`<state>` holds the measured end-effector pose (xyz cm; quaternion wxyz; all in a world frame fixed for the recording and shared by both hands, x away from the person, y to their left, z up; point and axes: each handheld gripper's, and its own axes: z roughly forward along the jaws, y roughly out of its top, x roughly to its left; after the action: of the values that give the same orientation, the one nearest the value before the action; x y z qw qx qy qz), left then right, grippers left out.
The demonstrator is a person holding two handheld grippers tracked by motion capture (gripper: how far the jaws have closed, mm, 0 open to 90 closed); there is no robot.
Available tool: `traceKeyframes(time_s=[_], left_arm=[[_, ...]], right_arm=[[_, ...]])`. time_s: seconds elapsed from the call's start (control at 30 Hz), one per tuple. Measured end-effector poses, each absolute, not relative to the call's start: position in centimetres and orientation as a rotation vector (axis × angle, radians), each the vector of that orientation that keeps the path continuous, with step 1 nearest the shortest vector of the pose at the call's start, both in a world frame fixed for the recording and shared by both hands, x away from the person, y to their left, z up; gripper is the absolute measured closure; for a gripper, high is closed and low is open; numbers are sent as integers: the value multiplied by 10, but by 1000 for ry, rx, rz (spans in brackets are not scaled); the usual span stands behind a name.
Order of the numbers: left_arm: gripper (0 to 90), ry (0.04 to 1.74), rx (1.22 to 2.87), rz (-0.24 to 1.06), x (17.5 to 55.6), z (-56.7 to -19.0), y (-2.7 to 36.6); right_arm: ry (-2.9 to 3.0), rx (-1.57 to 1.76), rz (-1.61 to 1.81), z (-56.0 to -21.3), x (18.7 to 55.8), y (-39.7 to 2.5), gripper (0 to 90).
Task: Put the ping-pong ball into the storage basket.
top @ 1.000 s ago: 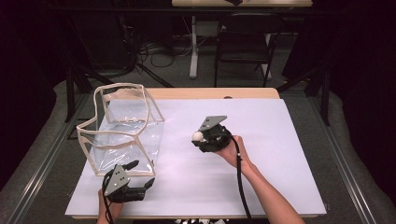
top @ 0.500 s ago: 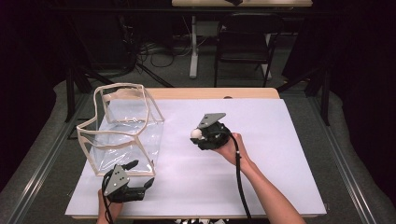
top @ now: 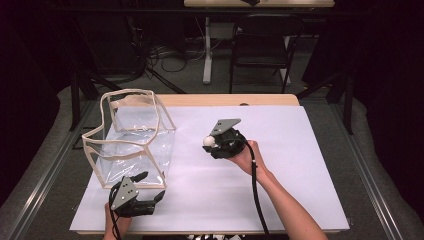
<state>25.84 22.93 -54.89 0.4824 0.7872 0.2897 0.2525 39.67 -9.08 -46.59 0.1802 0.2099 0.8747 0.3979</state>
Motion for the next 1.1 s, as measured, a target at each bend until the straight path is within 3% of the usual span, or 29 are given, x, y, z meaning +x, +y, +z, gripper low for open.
traceKeyframes(time_s=[1.1], left_arm=[[161, 707, 1920, 615, 258, -549, 229]], right_arm=[[2429, 568, 1149, -441, 401, -92, 505]])
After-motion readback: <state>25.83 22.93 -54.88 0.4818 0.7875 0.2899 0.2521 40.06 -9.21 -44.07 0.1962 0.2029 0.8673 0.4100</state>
